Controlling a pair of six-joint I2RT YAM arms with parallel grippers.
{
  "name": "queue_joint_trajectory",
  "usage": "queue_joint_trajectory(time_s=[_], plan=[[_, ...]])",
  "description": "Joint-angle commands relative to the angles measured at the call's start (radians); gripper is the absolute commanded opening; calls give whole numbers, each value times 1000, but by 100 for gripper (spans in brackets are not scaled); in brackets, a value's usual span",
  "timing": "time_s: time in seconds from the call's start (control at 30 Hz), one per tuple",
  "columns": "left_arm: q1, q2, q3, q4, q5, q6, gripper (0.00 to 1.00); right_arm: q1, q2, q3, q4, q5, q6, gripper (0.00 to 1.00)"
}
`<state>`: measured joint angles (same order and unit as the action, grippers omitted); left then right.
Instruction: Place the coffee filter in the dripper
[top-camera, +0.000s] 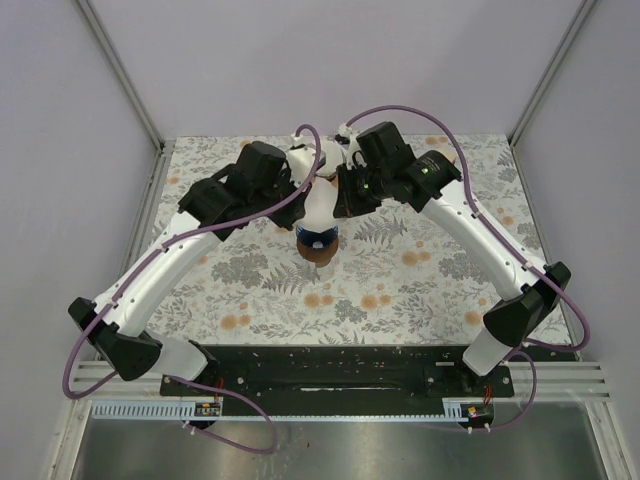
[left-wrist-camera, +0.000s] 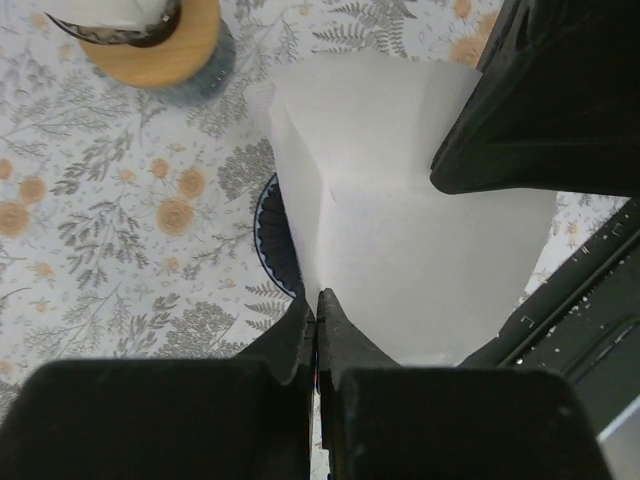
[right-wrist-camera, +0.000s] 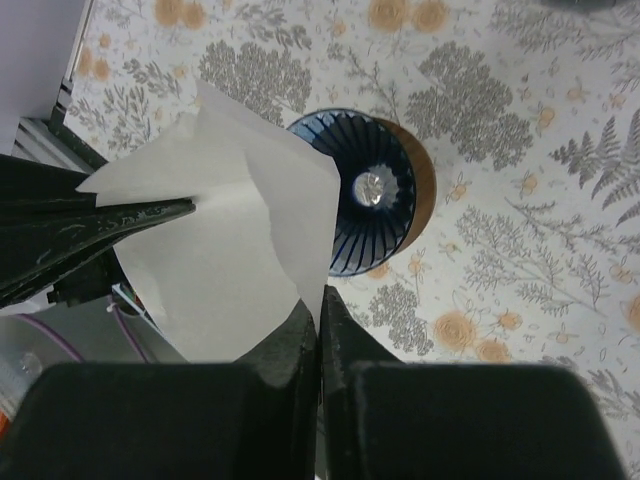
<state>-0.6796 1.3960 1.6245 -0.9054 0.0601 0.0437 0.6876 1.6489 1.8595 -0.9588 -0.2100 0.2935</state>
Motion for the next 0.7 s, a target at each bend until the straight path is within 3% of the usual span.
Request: queue_joint_trajectory(time_s=[0.0,0.53,0.67], plan=[[0,-40,-21,-27,118,-34,0,15,-29,43,-104,-71,29,4],[94,26,-95,-30,165,-39,0,18,115,44,-64,-57,-13,5],[95,47,-114,-27,187,-27,0,20,126,40,-63,-45,-17,11]])
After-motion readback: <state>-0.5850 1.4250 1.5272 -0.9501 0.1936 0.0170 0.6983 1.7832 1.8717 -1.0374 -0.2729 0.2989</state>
